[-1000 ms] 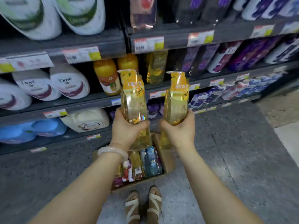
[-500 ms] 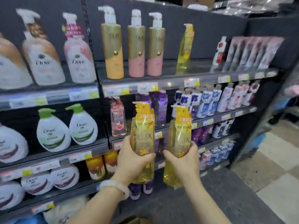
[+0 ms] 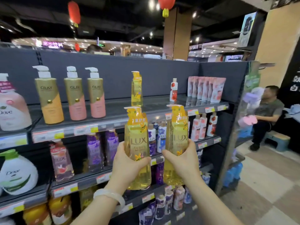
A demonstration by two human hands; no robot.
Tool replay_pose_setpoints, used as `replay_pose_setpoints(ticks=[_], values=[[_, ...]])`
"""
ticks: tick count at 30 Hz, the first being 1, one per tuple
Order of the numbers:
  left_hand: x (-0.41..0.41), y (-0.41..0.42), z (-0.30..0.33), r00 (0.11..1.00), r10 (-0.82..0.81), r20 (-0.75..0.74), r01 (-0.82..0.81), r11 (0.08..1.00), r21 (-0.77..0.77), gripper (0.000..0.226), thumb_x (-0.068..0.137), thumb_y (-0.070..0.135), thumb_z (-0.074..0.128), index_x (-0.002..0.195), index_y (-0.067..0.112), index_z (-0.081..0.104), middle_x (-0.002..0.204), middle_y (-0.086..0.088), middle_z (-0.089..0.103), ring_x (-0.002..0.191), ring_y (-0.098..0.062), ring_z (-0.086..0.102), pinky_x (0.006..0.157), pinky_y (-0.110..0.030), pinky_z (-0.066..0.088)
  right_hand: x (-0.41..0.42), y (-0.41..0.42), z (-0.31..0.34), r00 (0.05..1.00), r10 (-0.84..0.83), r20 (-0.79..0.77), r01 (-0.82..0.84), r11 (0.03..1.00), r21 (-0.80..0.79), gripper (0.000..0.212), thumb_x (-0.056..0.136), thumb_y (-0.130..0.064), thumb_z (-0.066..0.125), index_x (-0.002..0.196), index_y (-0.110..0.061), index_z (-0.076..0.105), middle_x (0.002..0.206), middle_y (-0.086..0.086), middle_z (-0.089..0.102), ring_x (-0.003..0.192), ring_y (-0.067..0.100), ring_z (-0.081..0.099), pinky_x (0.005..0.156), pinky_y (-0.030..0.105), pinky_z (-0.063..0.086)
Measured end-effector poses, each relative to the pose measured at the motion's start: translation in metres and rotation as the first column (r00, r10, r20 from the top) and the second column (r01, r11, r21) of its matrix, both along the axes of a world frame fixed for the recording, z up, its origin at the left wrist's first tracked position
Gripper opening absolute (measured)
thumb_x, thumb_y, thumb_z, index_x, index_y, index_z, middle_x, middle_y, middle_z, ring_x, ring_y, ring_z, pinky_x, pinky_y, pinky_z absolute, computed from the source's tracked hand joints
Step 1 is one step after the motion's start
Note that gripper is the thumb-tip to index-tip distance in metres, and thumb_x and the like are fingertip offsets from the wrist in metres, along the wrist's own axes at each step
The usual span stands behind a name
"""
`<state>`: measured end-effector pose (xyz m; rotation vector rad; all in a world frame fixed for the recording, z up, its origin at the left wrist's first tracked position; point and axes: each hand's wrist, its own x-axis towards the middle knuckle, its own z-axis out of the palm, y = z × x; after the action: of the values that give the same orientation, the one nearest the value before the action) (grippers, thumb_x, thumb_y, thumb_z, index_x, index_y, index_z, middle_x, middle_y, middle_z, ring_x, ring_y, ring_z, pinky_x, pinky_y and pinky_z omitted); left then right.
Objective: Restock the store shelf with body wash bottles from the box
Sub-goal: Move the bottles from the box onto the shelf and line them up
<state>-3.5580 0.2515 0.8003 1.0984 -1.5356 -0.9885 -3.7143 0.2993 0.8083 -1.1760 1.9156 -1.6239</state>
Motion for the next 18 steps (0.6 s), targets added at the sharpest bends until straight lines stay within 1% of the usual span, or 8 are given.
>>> replay_pose_setpoints(ticks=[2, 5, 6, 8, 10, 14, 15, 18], values=[[-0.018, -0.004, 0.006, 1.000, 0.006, -0.012, -0.006, 1.000, -0.017, 0.064, 0.061, 0.014, 0.086, 0.110, 0.024, 0.045, 0.099, 0.015, 0.058, 0.091, -0.001, 0.056, 0.074, -0.019, 0.043, -0.018, -0.007, 0.005, 0.999, 0.030, 0.016, -0.030, 1.000, -0.011, 0.085, 0.070, -0.028, 0.080, 0.138, -0.013, 0.031, 0.114, -0.004, 0.047, 0.103, 0.015, 0.048, 0.089, 0.027, 0.040], [-0.035, -0.019, 0.016, 0.999, 0.036, -0.017, -0.037, 0.998, -0.045, 0.062, 0.062, 0.011, 0.085, 0.107, 0.025, 0.045, 0.096, 0.017, 0.057, 0.087, 0.004, 0.054, 0.069, -0.014, 0.041, -0.037, -0.025, 0.011, 0.998, 0.058, 0.029, -0.057, 0.998, -0.019, 0.087, 0.071, -0.028, 0.080, 0.140, -0.013, 0.029, 0.122, 0.000, 0.049, 0.108, 0.019, 0.050, 0.091, 0.029, 0.040], [-0.040, -0.026, 0.020, 0.999, 0.045, -0.023, -0.047, 0.998, -0.052, 0.062, 0.062, 0.010, 0.085, 0.106, 0.025, 0.044, 0.095, 0.017, 0.056, 0.086, 0.006, 0.053, 0.067, -0.012, 0.040, -0.041, -0.033, 0.012, 0.997, 0.071, 0.032, -0.070, 0.997, -0.023, 0.085, 0.070, -0.028, 0.080, 0.138, -0.013, 0.031, 0.121, 0.000, 0.050, 0.105, 0.018, 0.050, 0.090, 0.029, 0.040], [-0.047, -0.043, 0.028, 0.997, 0.073, -0.035, -0.075, 0.995, -0.065, 0.063, 0.062, 0.010, 0.085, 0.107, 0.025, 0.043, 0.095, 0.018, 0.055, 0.085, 0.004, 0.053, 0.071, -0.015, 0.042, -0.049, -0.051, 0.014, 0.995, 0.091, 0.036, -0.090, 0.995, -0.035, 0.078, 0.068, -0.027, 0.081, 0.131, -0.013, 0.036, 0.115, -0.001, 0.054, 0.101, 0.017, 0.053, 0.087, 0.029, 0.042], [-0.054, -0.062, 0.034, 0.993, 0.107, -0.040, -0.110, 0.991, -0.076, 0.065, 0.061, 0.012, 0.086, 0.108, 0.024, 0.043, 0.095, 0.017, 0.055, 0.088, -0.004, 0.056, 0.078, -0.023, 0.043, -0.057, -0.071, 0.017, 0.994, 0.105, 0.040, -0.102, 0.993, -0.060, 0.073, 0.067, -0.026, 0.082, 0.126, -0.016, 0.040, 0.109, -0.003, 0.055, 0.100, 0.017, 0.056, 0.085, 0.029, 0.043], [-0.067, -0.114, 0.047, 0.989, 0.134, -0.068, -0.141, 0.984, -0.109, 0.064, 0.060, 0.014, 0.087, 0.105, 0.025, 0.044, 0.097, 0.014, 0.058, 0.093, -0.010, 0.059, 0.079, -0.027, 0.048, -0.071, -0.125, 0.032, 0.990, 0.138, -0.005, -0.138, 0.984, -0.116, 0.070, 0.067, -0.028, 0.082, 0.123, -0.018, 0.040, 0.109, -0.003, 0.055, 0.096, 0.013, 0.055, 0.074, 0.022, 0.041], [-0.069, -0.128, 0.052, 0.987, 0.138, -0.077, -0.146, 0.982, -0.121, 0.064, 0.060, 0.014, 0.086, 0.106, 0.025, 0.043, 0.097, 0.013, 0.058, 0.094, -0.011, 0.060, 0.080, -0.029, 0.049, -0.073, -0.142, 0.038, 0.988, 0.152, -0.013, -0.152, 0.980, -0.129, 0.069, 0.067, -0.028, 0.082, 0.122, -0.018, 0.041, 0.109, -0.002, 0.056, 0.098, 0.014, 0.056, 0.074, 0.022, 0.041], [-0.072, -0.178, 0.073, 0.978, 0.181, -0.100, -0.196, 0.966, -0.170, 0.063, 0.060, 0.013, 0.086, 0.106, 0.023, 0.044, 0.097, 0.012, 0.057, 0.095, -0.014, 0.059, 0.080, -0.029, 0.047, -0.075, -0.198, 0.062, 0.984, 0.175, -0.040, -0.179, 0.967, -0.178, 0.075, 0.066, -0.030, 0.082, 0.126, -0.018, 0.040, 0.113, -0.002, 0.056, 0.104, 0.016, 0.056, 0.086, 0.029, 0.044]])
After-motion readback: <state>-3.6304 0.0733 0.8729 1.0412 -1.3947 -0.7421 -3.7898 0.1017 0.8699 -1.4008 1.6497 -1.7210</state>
